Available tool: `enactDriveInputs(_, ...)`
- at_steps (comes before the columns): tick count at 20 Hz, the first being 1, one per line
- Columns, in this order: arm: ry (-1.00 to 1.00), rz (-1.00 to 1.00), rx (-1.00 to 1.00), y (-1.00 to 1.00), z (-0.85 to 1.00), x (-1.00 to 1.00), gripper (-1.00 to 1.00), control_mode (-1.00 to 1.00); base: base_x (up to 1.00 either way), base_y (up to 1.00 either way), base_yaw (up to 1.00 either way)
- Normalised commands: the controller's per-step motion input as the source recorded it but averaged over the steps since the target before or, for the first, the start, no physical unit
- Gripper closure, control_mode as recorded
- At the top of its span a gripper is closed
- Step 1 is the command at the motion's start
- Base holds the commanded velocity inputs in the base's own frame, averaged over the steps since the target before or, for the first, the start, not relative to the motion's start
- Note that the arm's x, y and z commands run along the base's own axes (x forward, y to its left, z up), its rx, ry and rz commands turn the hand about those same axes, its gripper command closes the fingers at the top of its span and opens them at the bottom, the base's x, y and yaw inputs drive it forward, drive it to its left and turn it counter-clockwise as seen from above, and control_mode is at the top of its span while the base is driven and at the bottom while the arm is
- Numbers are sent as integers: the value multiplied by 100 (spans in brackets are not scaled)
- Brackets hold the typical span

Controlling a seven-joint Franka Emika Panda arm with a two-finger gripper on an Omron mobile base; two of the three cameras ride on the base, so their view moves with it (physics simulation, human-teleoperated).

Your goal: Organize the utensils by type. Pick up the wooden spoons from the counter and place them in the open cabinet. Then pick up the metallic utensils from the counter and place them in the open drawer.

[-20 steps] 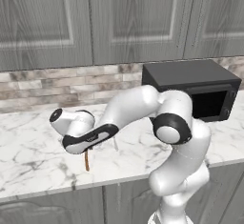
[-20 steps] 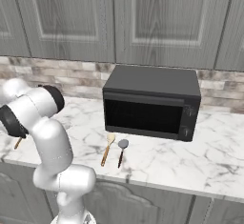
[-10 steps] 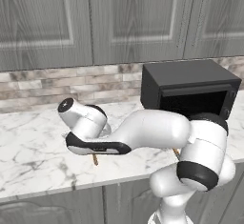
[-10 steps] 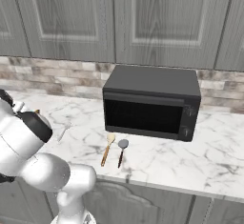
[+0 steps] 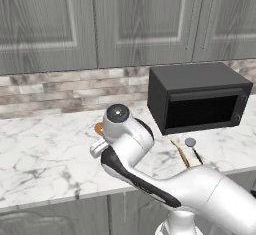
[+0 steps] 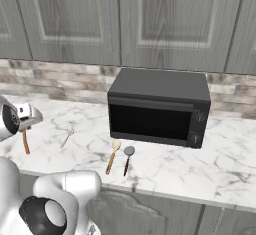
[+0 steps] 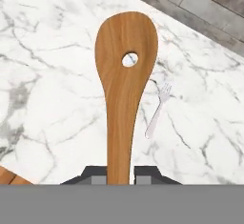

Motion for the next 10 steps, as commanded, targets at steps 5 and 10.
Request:
enactDriveInputs(5,2,44,0,-42,58,-41,100,-100,0,0,0)
enactDriveInputs(10,1,37,-4,-38,58,-47,100,-100,0,0,0)
